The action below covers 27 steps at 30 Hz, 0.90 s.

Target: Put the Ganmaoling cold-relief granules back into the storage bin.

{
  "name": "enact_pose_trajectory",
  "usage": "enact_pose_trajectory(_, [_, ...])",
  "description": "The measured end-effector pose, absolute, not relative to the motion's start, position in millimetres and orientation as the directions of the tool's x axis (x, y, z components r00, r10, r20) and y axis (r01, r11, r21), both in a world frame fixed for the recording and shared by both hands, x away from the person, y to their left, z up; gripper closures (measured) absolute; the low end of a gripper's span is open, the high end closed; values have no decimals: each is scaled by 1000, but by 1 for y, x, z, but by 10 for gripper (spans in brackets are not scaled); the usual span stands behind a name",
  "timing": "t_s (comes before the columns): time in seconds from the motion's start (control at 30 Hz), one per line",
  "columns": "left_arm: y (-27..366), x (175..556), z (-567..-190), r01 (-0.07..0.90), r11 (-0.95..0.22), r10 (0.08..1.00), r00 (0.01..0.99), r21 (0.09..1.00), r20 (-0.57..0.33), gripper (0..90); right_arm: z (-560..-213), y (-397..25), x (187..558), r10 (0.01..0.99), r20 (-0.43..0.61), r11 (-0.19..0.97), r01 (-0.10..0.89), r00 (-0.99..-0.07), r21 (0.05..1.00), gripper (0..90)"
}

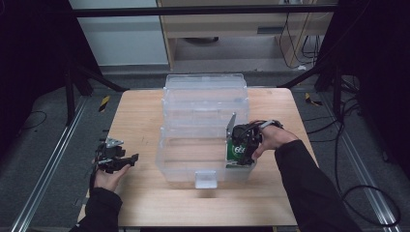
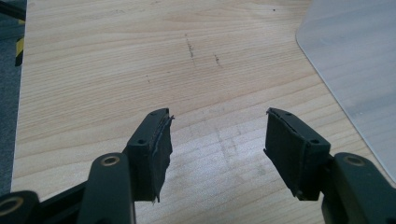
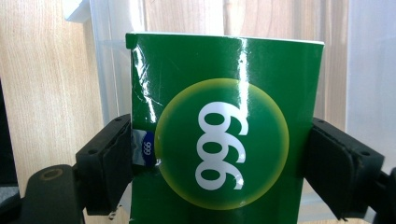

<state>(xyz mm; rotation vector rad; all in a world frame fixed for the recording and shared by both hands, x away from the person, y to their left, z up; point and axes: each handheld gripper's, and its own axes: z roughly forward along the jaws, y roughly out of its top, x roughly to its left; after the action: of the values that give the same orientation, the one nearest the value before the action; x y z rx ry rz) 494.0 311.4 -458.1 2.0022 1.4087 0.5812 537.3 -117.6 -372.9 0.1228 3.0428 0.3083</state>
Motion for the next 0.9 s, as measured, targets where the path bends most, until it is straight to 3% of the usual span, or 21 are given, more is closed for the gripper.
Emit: enact_pose_trajectory(0.9, [309,494,-459,667,-259,936,352,698,10,401,-376,-115,541,30,-71,985,17,-997,173,171])
